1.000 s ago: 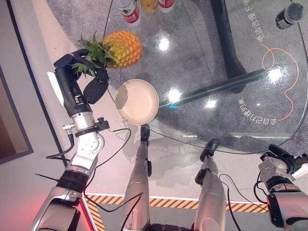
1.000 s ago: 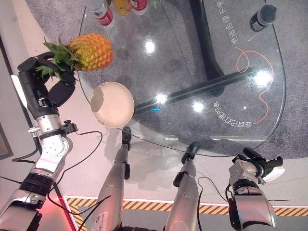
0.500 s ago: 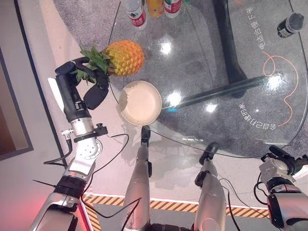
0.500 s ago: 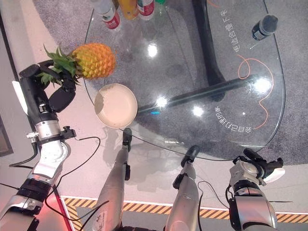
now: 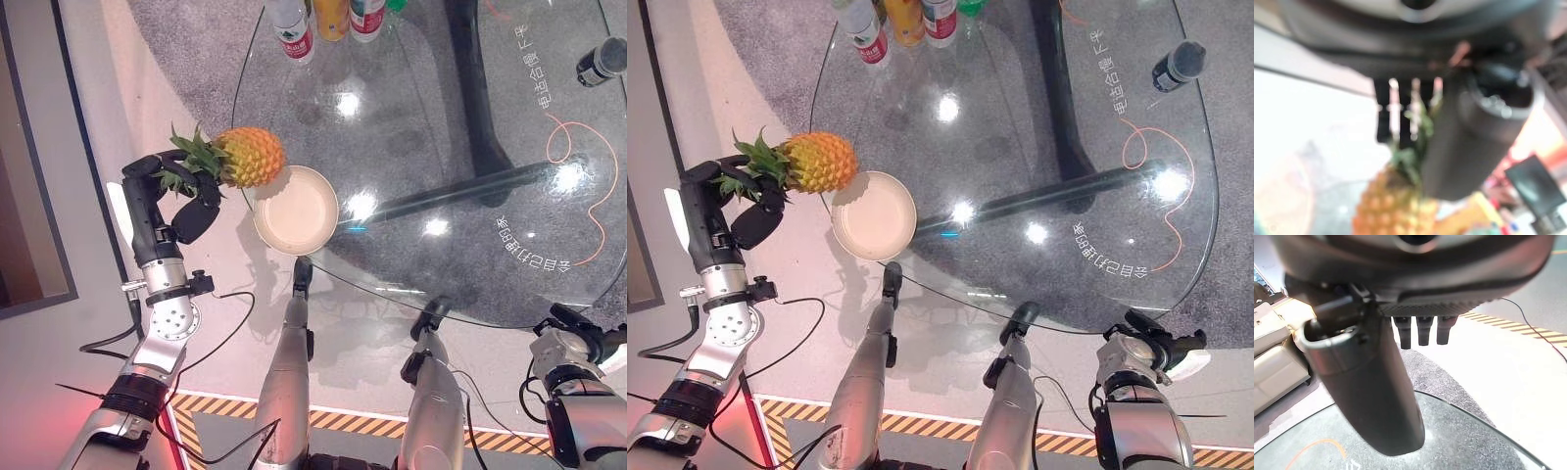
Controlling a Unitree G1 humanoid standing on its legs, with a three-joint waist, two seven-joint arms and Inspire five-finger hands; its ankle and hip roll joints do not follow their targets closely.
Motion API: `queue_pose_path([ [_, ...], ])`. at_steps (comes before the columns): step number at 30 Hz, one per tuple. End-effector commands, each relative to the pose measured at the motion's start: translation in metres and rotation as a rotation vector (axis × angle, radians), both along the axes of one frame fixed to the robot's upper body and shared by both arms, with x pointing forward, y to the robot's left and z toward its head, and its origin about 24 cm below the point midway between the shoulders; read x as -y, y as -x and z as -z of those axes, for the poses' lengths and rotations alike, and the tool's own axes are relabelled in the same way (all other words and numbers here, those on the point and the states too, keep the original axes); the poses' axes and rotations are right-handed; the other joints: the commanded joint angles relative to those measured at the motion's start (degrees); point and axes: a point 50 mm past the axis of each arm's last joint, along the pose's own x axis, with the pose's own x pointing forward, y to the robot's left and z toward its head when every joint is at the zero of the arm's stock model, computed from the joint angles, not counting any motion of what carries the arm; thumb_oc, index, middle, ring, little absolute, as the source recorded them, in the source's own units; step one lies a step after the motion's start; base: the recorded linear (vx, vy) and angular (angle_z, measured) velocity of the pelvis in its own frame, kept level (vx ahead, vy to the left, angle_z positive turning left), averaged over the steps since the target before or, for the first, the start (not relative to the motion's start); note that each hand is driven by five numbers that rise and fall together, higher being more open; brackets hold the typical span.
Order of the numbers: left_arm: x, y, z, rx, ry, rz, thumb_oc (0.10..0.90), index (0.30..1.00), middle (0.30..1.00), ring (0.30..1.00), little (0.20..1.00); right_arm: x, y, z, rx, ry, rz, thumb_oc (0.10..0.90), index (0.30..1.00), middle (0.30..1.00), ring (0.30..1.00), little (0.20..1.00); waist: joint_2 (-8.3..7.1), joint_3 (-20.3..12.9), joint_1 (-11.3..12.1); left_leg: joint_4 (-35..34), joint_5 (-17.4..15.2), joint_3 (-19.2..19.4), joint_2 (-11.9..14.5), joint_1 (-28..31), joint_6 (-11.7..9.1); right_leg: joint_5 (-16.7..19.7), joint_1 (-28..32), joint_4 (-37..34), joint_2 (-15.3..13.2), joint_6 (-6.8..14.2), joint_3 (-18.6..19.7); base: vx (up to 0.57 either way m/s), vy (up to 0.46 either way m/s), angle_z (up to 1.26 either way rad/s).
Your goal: Pick up the fruit to the plate
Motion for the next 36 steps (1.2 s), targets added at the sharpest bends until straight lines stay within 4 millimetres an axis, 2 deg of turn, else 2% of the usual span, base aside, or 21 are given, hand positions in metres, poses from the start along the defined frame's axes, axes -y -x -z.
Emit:
queue_pose_path([
  [1, -0.001, -0.003, -0.051, 0.253, -0.01, 0.017, 0.1, 0.3, 0.3, 0.3, 0.2, 0.045, 0.044, -0.011, -0.039, 0.082, 0.159, 0.8, 0.9, 0.9, 0.9, 0.9, -0.21, -0.8, 0.9, 0.5, -4.0, 1.7, 1.1, 1.8, -0.8, -0.2, -3.6, 5.8, 1.7, -2.1, 0.2, 0.0, 0.01, 0.04],
  [21, 0.015, -0.01, -0.034, 0.136, -0.099, 0.1, 0.1, 0.3, 0.3, 0.3, 0.2, 0.05, 0.037, -0.023, -0.03, 0.092, 0.157, 0.8, 0.9, 0.9, 0.9, 0.9, 0.46, -0.8, 0.8, 0.3, -3.5, 2.1, 1.2, 1.2, -0.7, 0.4, -4.8, 6.3, 1.2, -1.8, 0.4, 0.0, 0.0, 0.01],
  [36, 0.025, -0.015, -0.026, 0.112, -0.286, 0.078, 0.1, 0.3, 0.3, 0.3, 0.2, 0.053, 0.036, -0.028, -0.038, 0.101, 0.153, 0.8, 0.9, 0.9, 0.9, 0.9, 0.72, -0.8, 0.3, 0.1, -3.8, 2.5, 1.3, 1.6, -0.8, 0.4, -5.2, 6.4, 1.2, -1.4, 1.0, 0.0, 0.004, 0.0],
])
